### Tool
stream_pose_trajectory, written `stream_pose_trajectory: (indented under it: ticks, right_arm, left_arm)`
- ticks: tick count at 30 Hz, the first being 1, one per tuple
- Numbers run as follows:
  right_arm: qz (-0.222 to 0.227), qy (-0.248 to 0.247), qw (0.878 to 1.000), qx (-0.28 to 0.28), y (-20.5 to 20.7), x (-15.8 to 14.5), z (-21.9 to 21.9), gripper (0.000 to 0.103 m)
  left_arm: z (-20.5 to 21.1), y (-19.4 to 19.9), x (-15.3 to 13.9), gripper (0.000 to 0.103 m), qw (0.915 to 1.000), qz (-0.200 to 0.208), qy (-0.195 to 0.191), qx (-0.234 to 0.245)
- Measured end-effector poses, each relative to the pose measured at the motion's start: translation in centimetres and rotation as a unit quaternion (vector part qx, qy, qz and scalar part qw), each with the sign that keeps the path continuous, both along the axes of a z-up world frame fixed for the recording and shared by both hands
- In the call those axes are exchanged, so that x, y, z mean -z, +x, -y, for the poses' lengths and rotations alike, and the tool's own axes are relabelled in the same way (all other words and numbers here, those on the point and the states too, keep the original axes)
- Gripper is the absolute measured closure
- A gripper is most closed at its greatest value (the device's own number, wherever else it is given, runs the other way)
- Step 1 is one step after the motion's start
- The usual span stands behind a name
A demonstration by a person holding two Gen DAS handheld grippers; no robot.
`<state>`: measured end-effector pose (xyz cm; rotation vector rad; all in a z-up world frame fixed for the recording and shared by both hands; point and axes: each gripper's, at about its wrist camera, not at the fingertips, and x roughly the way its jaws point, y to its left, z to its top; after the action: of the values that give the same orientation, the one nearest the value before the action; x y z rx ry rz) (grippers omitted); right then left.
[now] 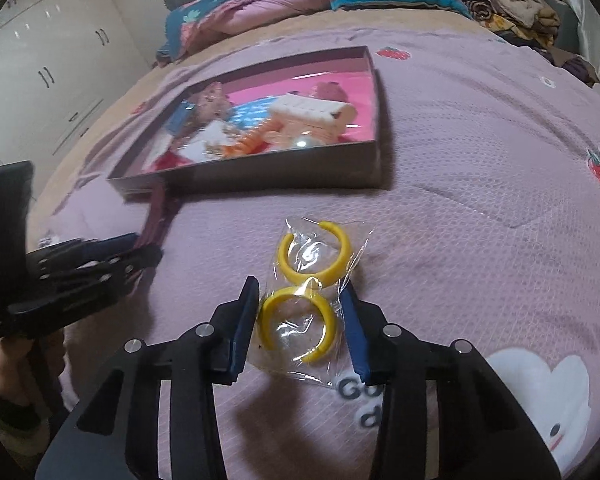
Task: Organize jewelry
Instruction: 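Grasp the dark red hair clip with the left tool while the right grasps the yellow hoop bag, then carry the red clip into the tray with the left tool while the right carries the hoop bag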
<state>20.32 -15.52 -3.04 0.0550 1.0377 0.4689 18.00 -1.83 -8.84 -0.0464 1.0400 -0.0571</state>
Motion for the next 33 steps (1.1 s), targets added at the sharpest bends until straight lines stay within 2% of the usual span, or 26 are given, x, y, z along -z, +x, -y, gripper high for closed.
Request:
stream_pose_trajectory:
  ticks: [3, 7, 14, 23, 33]
  right_arm:
    - [0.008, 0.006, 1.0, -0.007, -0.9, -0.9, -0.3, 0.064]
    - [0.019, 0.016, 1.0, -0.013, -1.8, -2.3, -0.6, 0.064]
    - [0.046, 0.022, 0.998, -0.024, -2.5, -4.8, -1.4, 0.064]
    - [0.078, 0.023, 0.996, -0.039, -1.8, -8.0, -3.0, 0.064]
    - [0.109, 0.025, 0.992, -0.05, 0.2, -10.8, -5.0, 0.064]
  left_arm:
    - [0.0, -0.2, -0.3, 0.078, 1.0, -0.002, -0.002, 0.007]
    - [-0.4, -1.0, -1.0, 0.078, 0.9996, 0.0, -0.024, 0.013]
    - [-0.8, -2.4, -3.6, 0.078, 0.9988, 0.022, -0.038, 0.021]
    - [-1.9, -2.5, -7.5, 0.078, 0.9975, 0.06, -0.028, 0.026]
    - [-4.4, -0.6, -11.1, 0.078, 0.9951, 0.094, -0.027, 0.014]
